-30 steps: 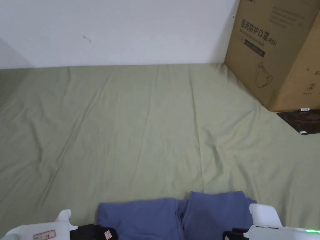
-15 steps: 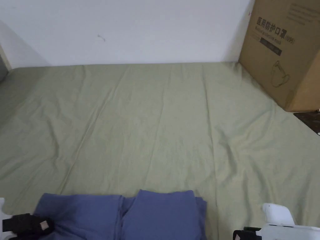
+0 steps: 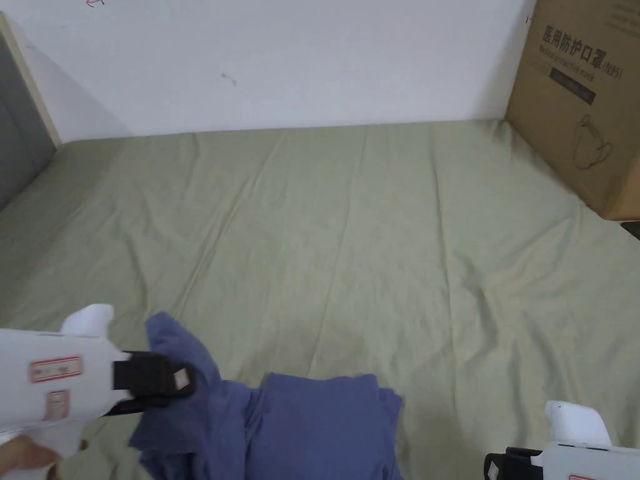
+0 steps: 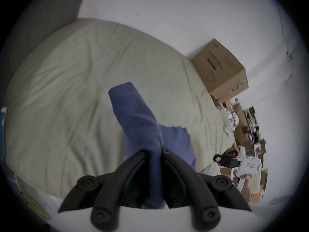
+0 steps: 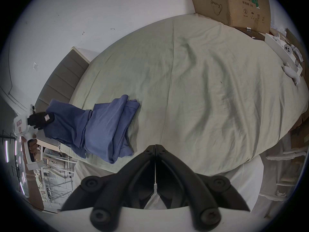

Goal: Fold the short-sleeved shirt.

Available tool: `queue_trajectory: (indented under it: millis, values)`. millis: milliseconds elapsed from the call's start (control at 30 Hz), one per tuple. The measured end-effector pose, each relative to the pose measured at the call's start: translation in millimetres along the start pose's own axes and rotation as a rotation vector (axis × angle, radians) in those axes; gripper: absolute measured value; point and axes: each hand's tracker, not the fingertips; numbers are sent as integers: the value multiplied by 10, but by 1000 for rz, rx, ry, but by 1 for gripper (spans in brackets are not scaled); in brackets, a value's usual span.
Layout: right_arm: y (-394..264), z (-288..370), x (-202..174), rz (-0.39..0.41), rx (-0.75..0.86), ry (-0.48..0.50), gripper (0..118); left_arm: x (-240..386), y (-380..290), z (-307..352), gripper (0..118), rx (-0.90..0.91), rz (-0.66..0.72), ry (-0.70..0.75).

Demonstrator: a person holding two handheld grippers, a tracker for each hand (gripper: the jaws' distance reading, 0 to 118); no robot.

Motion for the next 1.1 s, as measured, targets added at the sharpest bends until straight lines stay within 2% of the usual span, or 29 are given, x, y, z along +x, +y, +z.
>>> queue_trajectory:
  millis: [100, 200, 233, 267, 333, 367, 400, 500, 567, 633, 767, 833, 933, 1100]
  values:
    - [-12, 24, 80, -23, 6, 6, 0, 307, -13, -450, 8, -83, -36, -88]
    - [-35, 44, 182, -41, 9, -1, 0, 570, -92, -975, 13, -195, -106, -28]
    - [-43, 50, 221, -49, 9, -4, 0, 547, -115, -1163, 26, -230, -125, -23]
    - [-52, 54, 260, -59, 9, -6, 0, 595, -152, -1295, 47, -250, -130, -37]
    - [-63, 53, 339, -81, 0, -8, 0, 698, -208, -1511, 106, -307, -128, -102]
    - [-66, 50, 369, -85, -3, -10, 0, 740, -264, -1566, 116, -321, -111, -139]
    - [-68, 50, 394, -89, -4, -16, 0, 756, -275, -1611, 117, -327, -96, -162]
    - [-76, 58, 466, -104, -2, -25, 0, 674, -226, -1537, 106, -280, -67, -107]
    - [-81, 60, 495, -115, 0, -18, 0, 550, -178, -1408, 73, -240, -20, -81]
    - [-83, 47, 499, -115, 2, -19, 0, 384, -161, -1269, 27, -198, 41, -71]
    - [-96, -13, 493, -115, -2, -13, 0, 228, -228, -1221, 13, -163, 16, 53]
    - [-108, -40, 478, -117, -6, 0, 0, 230, -297, -1333, 4, -190, -7, 70]
    - [-125, -60, 473, -113, -15, 7, 0, 342, -439, -1596, 2, -271, -2, 6]
    - [-156, -54, 553, -130, -18, 2, 0, 634, -658, -1936, 0, -316, -93, 43]
